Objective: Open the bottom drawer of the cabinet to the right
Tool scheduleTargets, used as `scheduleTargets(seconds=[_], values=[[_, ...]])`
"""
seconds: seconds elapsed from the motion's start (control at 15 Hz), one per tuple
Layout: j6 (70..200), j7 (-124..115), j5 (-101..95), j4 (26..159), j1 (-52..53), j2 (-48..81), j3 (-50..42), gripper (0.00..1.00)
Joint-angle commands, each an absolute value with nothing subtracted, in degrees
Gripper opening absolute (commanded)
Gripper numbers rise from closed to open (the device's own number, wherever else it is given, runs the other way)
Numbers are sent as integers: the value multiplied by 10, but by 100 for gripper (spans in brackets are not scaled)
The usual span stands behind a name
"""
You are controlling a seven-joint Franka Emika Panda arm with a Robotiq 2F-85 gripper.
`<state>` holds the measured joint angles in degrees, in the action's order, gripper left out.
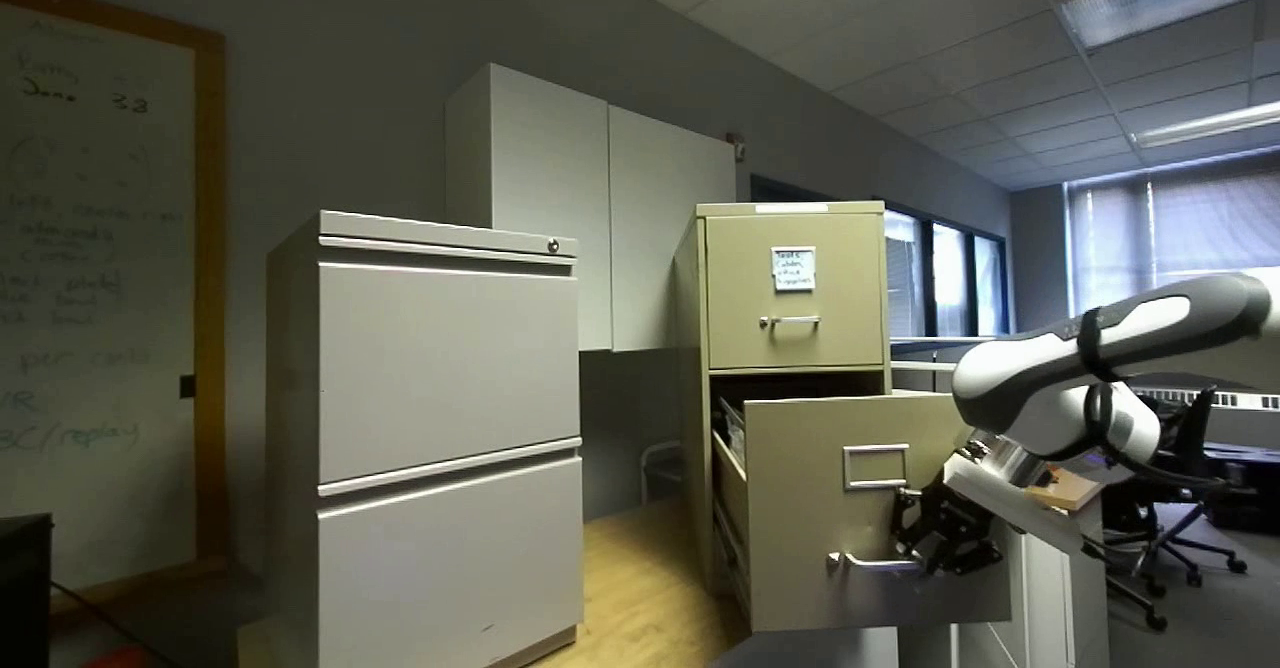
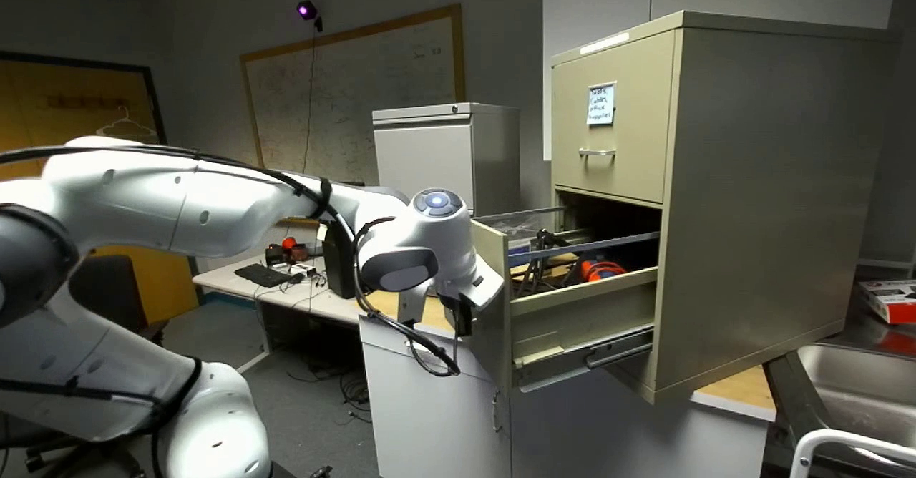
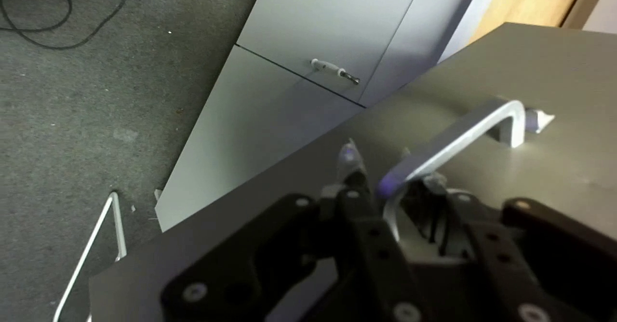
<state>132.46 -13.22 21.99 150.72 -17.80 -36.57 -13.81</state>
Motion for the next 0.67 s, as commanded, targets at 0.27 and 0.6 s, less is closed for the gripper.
scheduleTargets(seconds=[0.27, 0.6], values=[[1337, -131, 97, 1572, -191, -422, -74, 88], [1362, -172, 15, 1554, -222, -461, -36, 100]])
